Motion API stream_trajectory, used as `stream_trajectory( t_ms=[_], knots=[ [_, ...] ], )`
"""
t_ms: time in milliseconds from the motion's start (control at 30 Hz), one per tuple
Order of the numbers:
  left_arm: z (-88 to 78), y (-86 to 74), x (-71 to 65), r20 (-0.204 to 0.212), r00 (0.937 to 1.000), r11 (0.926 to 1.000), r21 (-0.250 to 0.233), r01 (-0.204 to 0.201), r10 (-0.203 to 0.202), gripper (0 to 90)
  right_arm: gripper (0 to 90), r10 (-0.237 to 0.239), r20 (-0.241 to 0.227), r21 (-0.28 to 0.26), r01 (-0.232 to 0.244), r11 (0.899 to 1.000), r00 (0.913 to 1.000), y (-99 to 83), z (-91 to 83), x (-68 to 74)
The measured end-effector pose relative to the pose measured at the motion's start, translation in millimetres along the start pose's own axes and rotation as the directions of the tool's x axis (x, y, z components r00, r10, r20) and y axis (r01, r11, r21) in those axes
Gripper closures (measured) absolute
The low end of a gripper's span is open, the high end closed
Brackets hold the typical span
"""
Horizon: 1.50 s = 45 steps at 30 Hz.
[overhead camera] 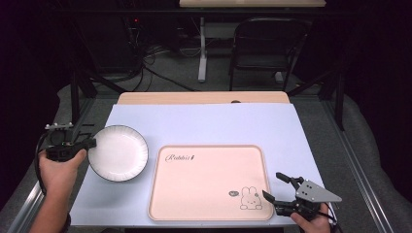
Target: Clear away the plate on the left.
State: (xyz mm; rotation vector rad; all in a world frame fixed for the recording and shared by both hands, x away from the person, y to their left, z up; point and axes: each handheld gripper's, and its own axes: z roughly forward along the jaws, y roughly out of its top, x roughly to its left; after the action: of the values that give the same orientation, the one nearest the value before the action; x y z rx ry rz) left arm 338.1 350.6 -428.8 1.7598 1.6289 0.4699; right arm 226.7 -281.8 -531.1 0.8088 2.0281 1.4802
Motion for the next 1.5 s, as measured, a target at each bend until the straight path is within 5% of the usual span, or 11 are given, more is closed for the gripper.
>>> stream_trajectory(
  t_ms=[467, 800, 1500],
  knots=[
    [0.2, 8.7, -24.2, 0.05, 0.9973, 0.9985, -0.012, -0.054, 0.054, 84.9, 23.6, 0.003, -0.001, 0.0, -0.003, 1.0, 1.0, 0.0, 0.1, 0.1],
    [4.8, 13.3, -48.9, 0.102, 0.9898, 0.9951, -0.019, -0.097, 0.099, 84.8, 23.6, 0.001, -0.001, 0.001, -0.001, 1.0, 1.0, 0.0, 0.3, -0.2],
    [29.5, 13.4, -114.3, 0.244, 0.9498, 0.9799, -0.015, -0.199, 0.196, 84.9, 23.8, -0.003, 0.001, -0.002, 0.003, 1.0, 1.0, -0.2, -0.3, 0.2]
  ],
)
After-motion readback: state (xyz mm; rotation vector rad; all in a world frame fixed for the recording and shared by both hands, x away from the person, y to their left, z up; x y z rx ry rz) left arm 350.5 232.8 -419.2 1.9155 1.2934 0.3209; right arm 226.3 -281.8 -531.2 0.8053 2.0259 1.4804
